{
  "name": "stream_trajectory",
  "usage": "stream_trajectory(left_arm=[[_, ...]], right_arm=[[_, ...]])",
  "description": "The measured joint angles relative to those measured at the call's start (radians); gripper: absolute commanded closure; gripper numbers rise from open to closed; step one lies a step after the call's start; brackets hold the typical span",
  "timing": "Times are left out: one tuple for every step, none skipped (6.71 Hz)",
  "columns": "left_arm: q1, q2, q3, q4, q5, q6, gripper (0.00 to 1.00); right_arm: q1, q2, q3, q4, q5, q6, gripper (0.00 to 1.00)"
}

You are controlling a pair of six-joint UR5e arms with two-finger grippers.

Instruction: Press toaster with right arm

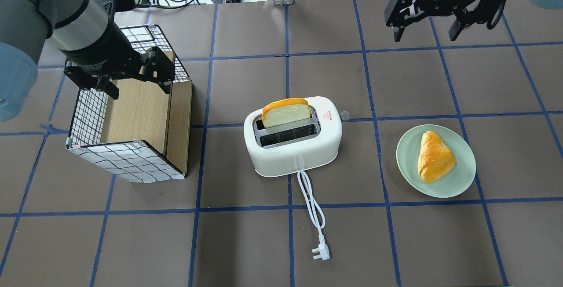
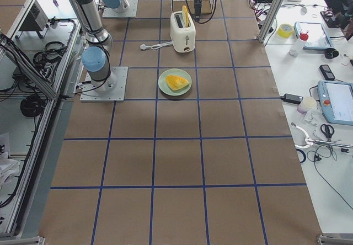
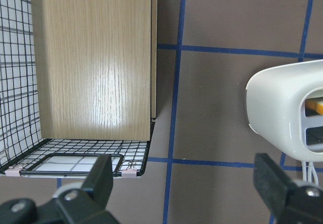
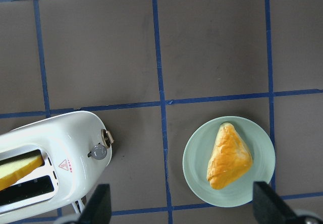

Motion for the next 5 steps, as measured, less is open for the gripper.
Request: stream_trajectory(left_arm=[[0.000, 0.000, 0.000, 0.000, 0.000, 0.000, 0.00], [0.000, 0.000, 0.000, 0.000, 0.001, 0.000, 0.00], [0.000, 0.000, 0.000, 0.000, 0.000, 0.000, 0.00], [0.000, 0.000, 0.000, 0.000, 0.000, 0.000, 0.00], [0.000, 0.000, 0.000, 0.000, 0.000, 0.000, 0.00]], right_arm=[[0.000, 0.000, 0.000, 0.001, 0.005, -0.002, 0.00], [0.000, -0.001, 0.000, 0.001, 0.011, -0.004, 0.00], [0.000, -0.001, 0.000, 0.001, 0.014, -0.005, 0.00], [0.000, -0.001, 0.000, 0.001, 0.015, -0.005, 0.00], [0.000, -0.001, 0.000, 0.002, 0.016, -0.004, 0.00]])
